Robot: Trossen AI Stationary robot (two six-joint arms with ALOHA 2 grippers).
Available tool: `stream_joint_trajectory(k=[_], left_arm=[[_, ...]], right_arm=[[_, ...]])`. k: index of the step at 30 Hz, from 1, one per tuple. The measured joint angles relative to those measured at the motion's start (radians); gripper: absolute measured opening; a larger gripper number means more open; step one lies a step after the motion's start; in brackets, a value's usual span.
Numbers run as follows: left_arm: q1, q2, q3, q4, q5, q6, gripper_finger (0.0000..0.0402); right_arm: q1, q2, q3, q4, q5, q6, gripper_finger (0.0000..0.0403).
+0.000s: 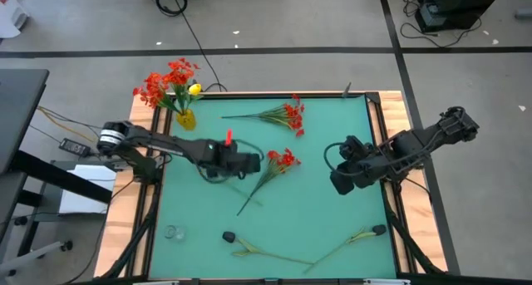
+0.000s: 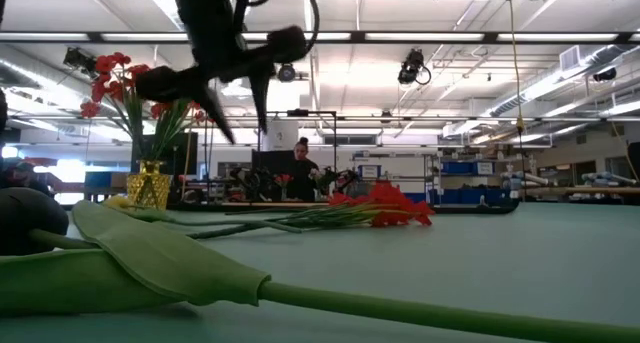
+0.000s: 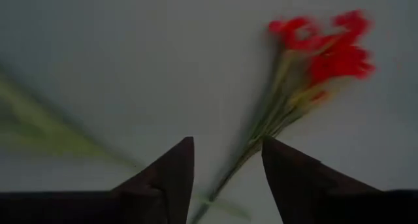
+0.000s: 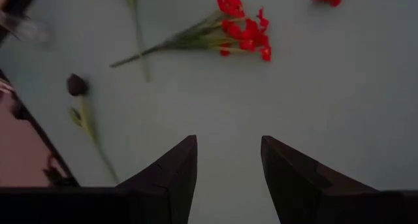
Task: Sort flowers into vase by color
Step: Put the yellow flower into the yellow vase
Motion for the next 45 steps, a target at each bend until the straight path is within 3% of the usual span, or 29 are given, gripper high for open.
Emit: stream_joint_trajectory(k=[7,14,19,26,30,34,40,45], left_arm=[[-0.100,0.119,-0.001,-0.081,0.108,-0.311,0.0204],[-0.125,0.165,0.000,-0.149,0.114,-0.544,0.0206],[-0.089,0.186,-0.006,-0.202,0.086,-0.557,0.0206],[-0.034,0.177,-0.157,-0.002,0.133,-0.570,0.0206],[-0.016,0.176,-0.187,0.025,0.148,-0.575,0.0201],[-0.003,0.177,-0.186,0.027,0.140,-0.485,0.0155],[0.001,0.180,-0.188,0.032,0.109,-0.390,0.0021],[-0.001,0.177,-0.214,0.051,0.073,-0.315,0.0013]], right_arm=[[-0.045,-0.011,0.000,-0.037,-0.014,-0.120,0.0178],[-0.103,-0.014,0.000,-0.041,-0.005,-0.253,0.0178],[-0.148,-0.018,0.000,-0.043,-0.011,-0.324,0.0178],[-0.158,-0.027,0.000,-0.046,-0.020,-0.341,0.0178],[-0.147,-0.032,0.000,-0.053,-0.036,-0.326,0.0178],[-0.137,-0.035,0.000,-0.054,-0.037,-0.317,0.0178],[-0.137,-0.035,0.000,-0.055,-0.034,-0.317,0.0178],[-0.150,-0.035,0.000,-0.055,-0.028,-0.319,0.0178]])
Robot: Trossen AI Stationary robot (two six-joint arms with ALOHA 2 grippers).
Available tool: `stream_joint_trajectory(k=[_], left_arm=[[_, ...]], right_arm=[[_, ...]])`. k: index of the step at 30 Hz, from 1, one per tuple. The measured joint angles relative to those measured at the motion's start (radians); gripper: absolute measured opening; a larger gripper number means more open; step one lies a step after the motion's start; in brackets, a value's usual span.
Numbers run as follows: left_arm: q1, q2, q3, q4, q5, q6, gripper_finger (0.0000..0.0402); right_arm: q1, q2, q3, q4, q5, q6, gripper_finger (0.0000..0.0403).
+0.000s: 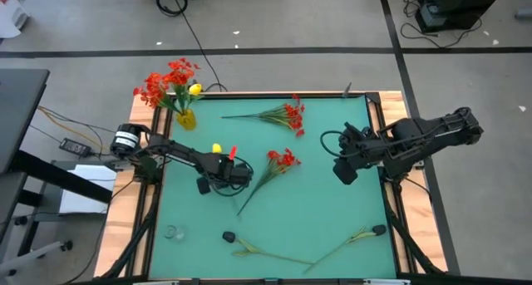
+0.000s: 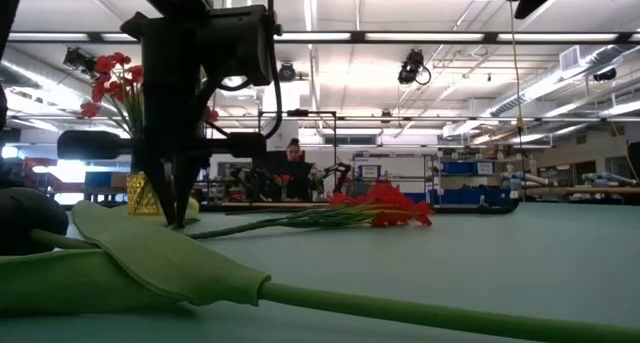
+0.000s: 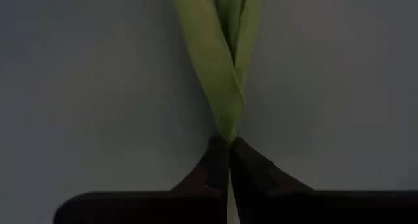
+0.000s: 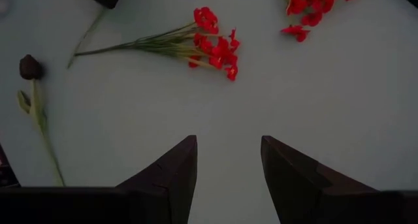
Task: Sort flowers into vase by color
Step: Put the yellow flower into the yellow vase
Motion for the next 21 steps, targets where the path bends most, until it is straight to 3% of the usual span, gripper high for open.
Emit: stream_joint_trajectory(k=[7,14,21], left_arm=[[-0.019,-0.043,-0.006,0.013,-0.030,0.141,0.0011],[-0.081,-0.232,-0.007,0.114,-0.261,0.407,0.0003],[-0.064,-0.467,-0.006,0.241,-0.391,1.033,0.0001]], right_arm=[[-0.016,0.000,0.000,0.004,0.006,-0.005,0.0178],[-0.016,0.000,0.000,0.016,0.000,0.014,0.0178],[-0.048,0.001,0.000,0.042,-0.001,0.003,0.0178]])
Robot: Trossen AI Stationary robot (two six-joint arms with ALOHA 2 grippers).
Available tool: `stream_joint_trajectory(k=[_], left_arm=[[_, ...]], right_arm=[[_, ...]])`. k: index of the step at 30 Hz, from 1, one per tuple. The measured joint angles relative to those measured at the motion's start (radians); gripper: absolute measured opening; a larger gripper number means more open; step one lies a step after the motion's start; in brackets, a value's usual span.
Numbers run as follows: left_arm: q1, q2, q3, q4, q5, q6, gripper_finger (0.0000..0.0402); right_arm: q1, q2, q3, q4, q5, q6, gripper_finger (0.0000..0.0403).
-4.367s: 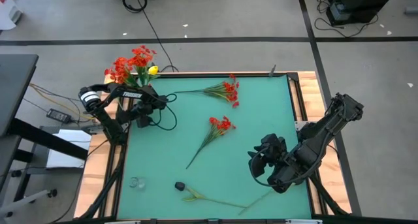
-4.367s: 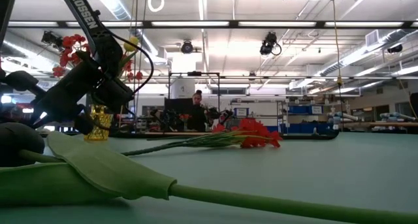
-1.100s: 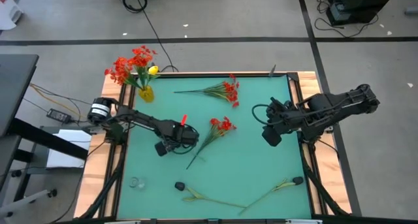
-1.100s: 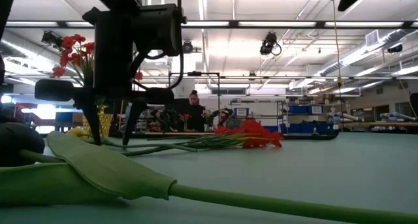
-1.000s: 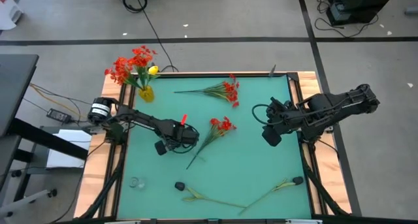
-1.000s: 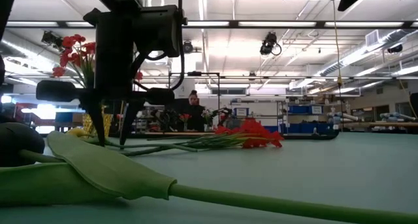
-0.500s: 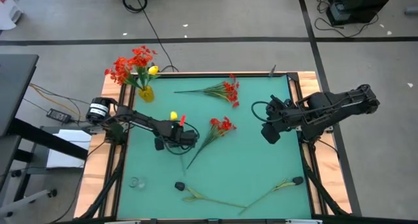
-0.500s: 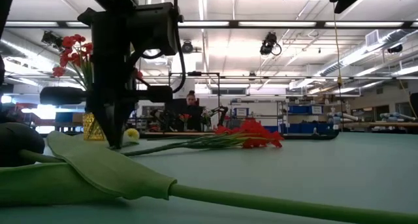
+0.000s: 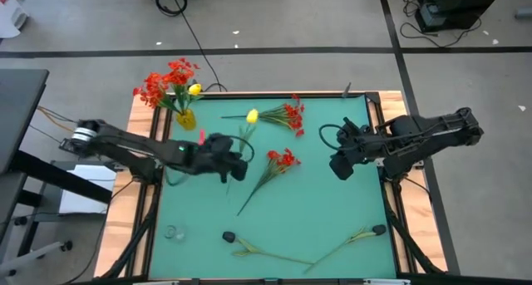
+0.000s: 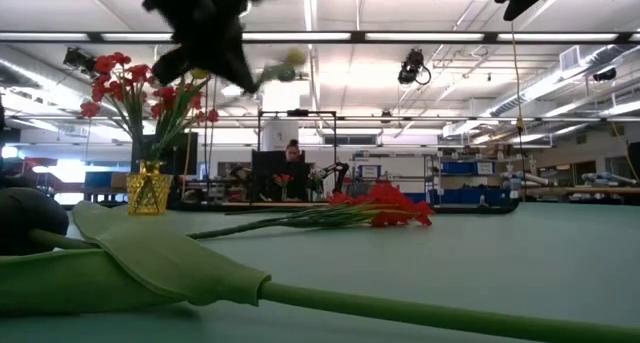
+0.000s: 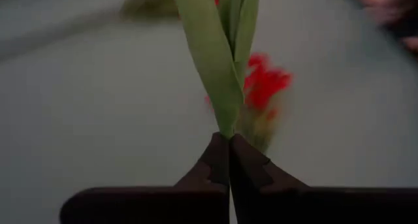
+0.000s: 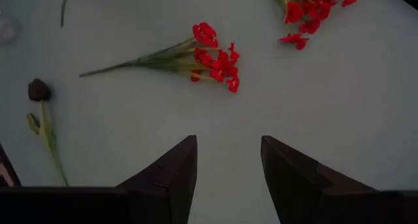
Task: Sort flowers into vase by color
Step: Put the yellow flower into the yellow vase
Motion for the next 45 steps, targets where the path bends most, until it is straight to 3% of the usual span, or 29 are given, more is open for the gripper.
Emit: stream_joint_trajectory(k=[3,10,13,15,21,28,35,45], left_arm=[[0.027,-0.113,0.000,0.084,-0.039,0.196,0.0001],[0.079,-0.343,0.001,0.126,-0.314,0.642,0.0001],[0.097,-0.419,0.001,0.052,-0.437,0.724,0.0000],[0.109,-0.465,-0.007,0.018,-0.467,0.748,0.0000],[0.130,-0.658,-0.192,0.166,-0.470,0.852,0.0000],[0.189,-0.855,-0.475,0.621,-0.470,1.165,0.0000],[0.342,-0.888,-0.603,0.789,-0.462,1.312,0.0002],[0.599,-0.887,-0.731,0.937,-0.270,1.309,0.0005]], right_arm=[[-0.013,0.000,0.000,0.009,0.003,0.010,0.0178],[-0.013,0.017,0.000,0.011,0.051,0.027,0.0178],[-0.013,0.029,0.000,0.008,0.116,0.026,0.0178],[-0.013,0.032,0.000,0.008,0.146,0.026,0.0178],[-0.014,0.055,0.000,0.023,0.176,-0.065,0.0178],[-0.019,0.071,0.000,0.028,0.182,-0.132,0.0178],[-0.034,0.076,0.000,0.034,0.184,-0.159,0.0178],[-0.034,0.076,0.000,0.044,0.176,-0.174,0.0178]])
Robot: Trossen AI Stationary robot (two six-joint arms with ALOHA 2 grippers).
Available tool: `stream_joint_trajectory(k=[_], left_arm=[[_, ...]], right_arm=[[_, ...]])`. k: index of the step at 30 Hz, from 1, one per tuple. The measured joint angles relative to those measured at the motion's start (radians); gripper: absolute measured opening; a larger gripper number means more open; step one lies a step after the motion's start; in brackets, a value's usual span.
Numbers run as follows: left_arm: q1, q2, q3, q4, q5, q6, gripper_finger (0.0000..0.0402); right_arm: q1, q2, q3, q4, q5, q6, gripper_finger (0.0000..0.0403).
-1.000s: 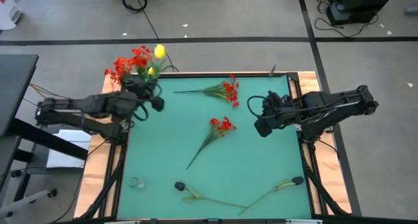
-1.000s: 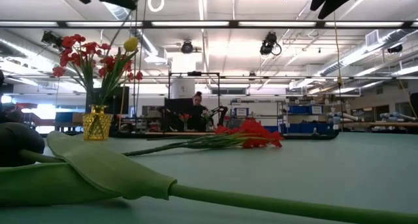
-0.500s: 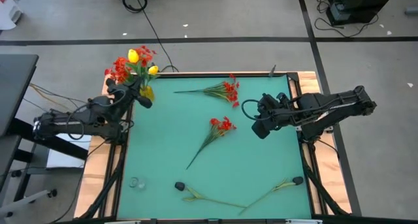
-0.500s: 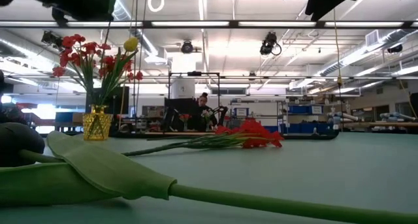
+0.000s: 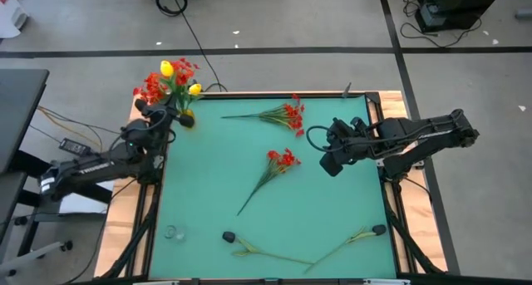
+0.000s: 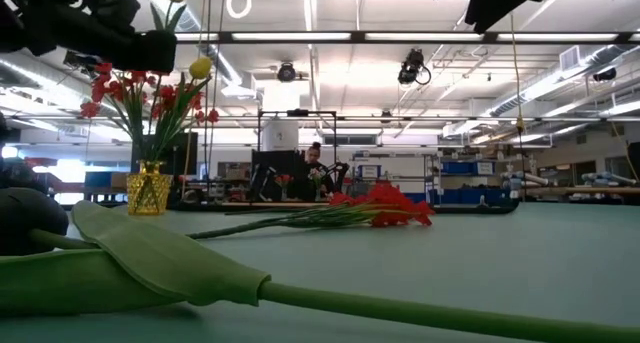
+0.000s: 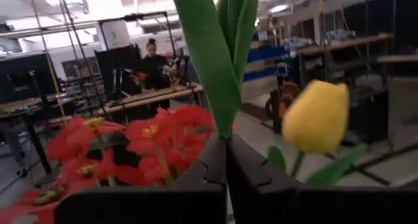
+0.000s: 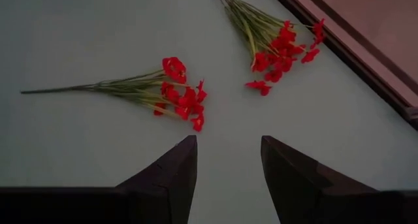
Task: Sort flowers into vase by color
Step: Put the yellow flower into the yellow vase
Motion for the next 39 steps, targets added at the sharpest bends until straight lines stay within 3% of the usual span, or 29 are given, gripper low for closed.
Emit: stream_joint_trajectory(k=[9,25,28,39], left_arm=[[0.143,0.001,-0.051,0.026,0.150,-0.075,0.0006],[0.207,0.001,-0.109,0.030,0.200,-0.192,0.0015],[0.206,0.001,-0.084,-0.041,0.197,-0.214,0.0041],[0.206,0.033,0.171,-0.577,0.160,-0.471,0.0193]], right_arm=[[0.000,0.000,0.000,0.028,-0.028,0.000,0.0178],[-0.045,0.000,0.000,0.035,-0.055,-0.003,0.0178],[-0.060,0.000,0.000,0.035,-0.073,-0.003,0.0178],[-0.108,0.000,0.000,0.054,-0.197,0.012,0.0178]])
